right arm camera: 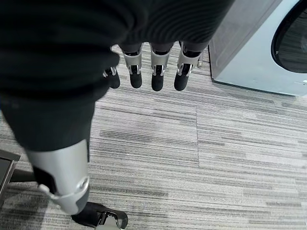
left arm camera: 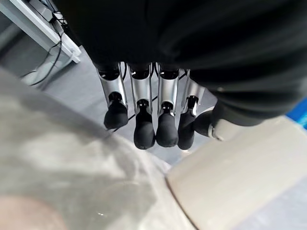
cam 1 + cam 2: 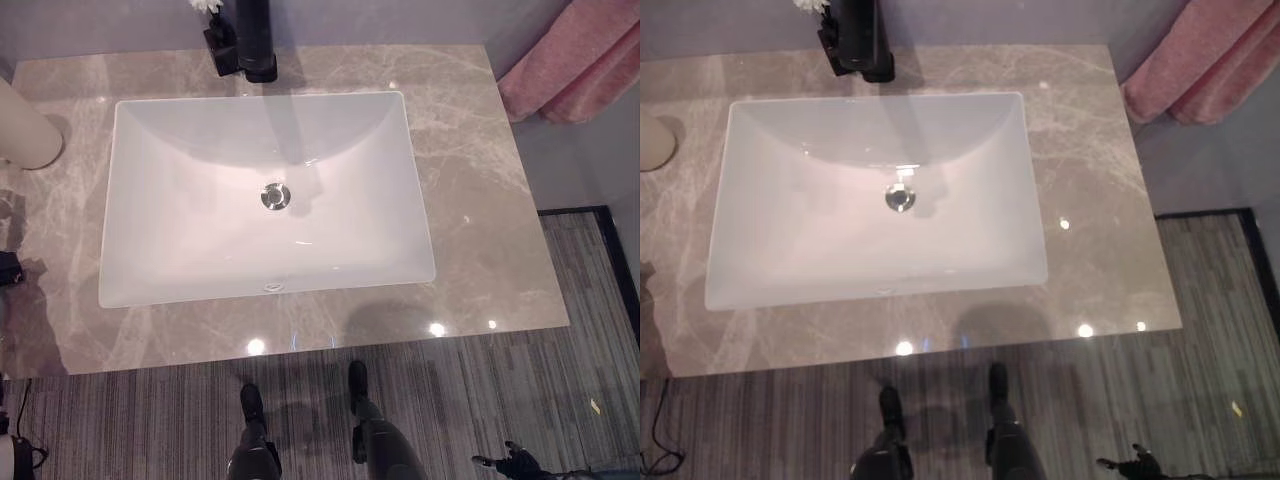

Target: Put brush and paste in cup on sink, flatten towel.

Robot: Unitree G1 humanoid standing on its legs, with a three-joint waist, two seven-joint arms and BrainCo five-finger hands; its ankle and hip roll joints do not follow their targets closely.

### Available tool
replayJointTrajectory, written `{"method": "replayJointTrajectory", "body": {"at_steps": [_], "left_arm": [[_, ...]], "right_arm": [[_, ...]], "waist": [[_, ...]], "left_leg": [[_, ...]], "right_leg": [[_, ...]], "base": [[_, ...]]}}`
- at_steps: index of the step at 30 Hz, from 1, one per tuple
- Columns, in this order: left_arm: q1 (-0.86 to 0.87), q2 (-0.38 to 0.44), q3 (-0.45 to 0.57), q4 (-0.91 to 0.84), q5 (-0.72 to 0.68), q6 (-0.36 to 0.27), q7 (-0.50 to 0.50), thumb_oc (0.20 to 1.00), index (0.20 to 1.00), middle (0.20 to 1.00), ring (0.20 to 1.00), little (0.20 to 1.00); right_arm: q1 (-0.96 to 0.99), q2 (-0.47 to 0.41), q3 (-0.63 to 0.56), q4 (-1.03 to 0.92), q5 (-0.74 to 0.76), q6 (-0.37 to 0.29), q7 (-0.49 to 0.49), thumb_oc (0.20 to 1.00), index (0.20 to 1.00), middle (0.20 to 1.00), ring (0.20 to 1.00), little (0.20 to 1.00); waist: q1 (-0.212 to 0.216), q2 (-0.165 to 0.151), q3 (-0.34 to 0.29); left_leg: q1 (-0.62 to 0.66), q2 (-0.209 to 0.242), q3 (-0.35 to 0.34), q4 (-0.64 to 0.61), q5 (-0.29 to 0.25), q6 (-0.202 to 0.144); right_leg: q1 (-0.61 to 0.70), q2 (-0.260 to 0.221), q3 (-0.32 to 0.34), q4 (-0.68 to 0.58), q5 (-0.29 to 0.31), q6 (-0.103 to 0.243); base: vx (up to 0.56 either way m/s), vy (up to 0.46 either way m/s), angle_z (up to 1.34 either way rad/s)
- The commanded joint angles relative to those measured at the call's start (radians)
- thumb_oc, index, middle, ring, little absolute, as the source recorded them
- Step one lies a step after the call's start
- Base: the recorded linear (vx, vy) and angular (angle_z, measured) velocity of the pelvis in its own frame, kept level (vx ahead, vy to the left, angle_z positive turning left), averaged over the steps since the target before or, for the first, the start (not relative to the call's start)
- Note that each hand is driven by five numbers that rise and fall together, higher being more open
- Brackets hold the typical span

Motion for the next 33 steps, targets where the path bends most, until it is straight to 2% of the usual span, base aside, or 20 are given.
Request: {"method": "replayJointTrajectory", "body": {"at_steps": [1,11,19,33], "left_arm": [[-0.061,0.098,-0.006,0.068,-0.034,-0.033,0.031,0.200,0.200,0.200,0.200,0.200],[-0.201,0.144,-0.103,0.151,-0.041,-0.025,0.036,0.200,0.200,0.200,0.200,0.200],[-0.338,0.140,-0.205,0.178,-0.048,-0.022,0.050,0.200,0.200,0.200,0.200,0.200],[-0.381,0.121,-0.232,0.167,-0.049,-0.026,0.080,0.200,0.200,0.200,0.200,0.200]], "right_arm": [[0.003,-0.032,0.034,0.015,0.037,-0.003,-0.020,1.000,1.000,1.000,1.000,1.000],[-0.006,-0.038,0.054,0.010,0.049,-0.008,-0.019,1.000,1.000,1.000,1.000,1.000],[-0.017,-0.030,0.079,-0.002,0.065,-0.012,-0.025,1.000,1.000,1.000,1.000,1.000],[-0.030,-0.035,0.083,-0.030,0.083,-0.022,-0.027,1.000,1.000,1.000,1.000,1.000]], "waist": [[-0.010,-0.018,-0.024],[-0.023,-0.027,-0.006],[-0.037,-0.032,0.013],[-0.044,-0.029,0.025]], "left_leg": [[-0.028,0.013,-0.036,0.004,0.044,-0.009],[-0.054,0.021,-0.037,0.004,0.054,-0.014],[-0.075,0.022,-0.032,0.004,0.059,-0.013],[-0.094,0.023,-0.021,0.004,0.060,-0.015]], "right_leg": [[0.029,-0.087,-0.027,-0.001,-0.007,0.088],[0.000,-0.076,-0.021,-0.001,0.002,0.088],[-0.028,-0.072,-0.008,-0.001,0.011,0.089],[-0.060,-0.070,0.005,-0.001,0.019,0.089]], "base": [[0.00,-0.004,-0.05],[0.00,-0.004,-0.01],[0.00,0.000,0.00],[0.01,-0.001,-0.03]]}}
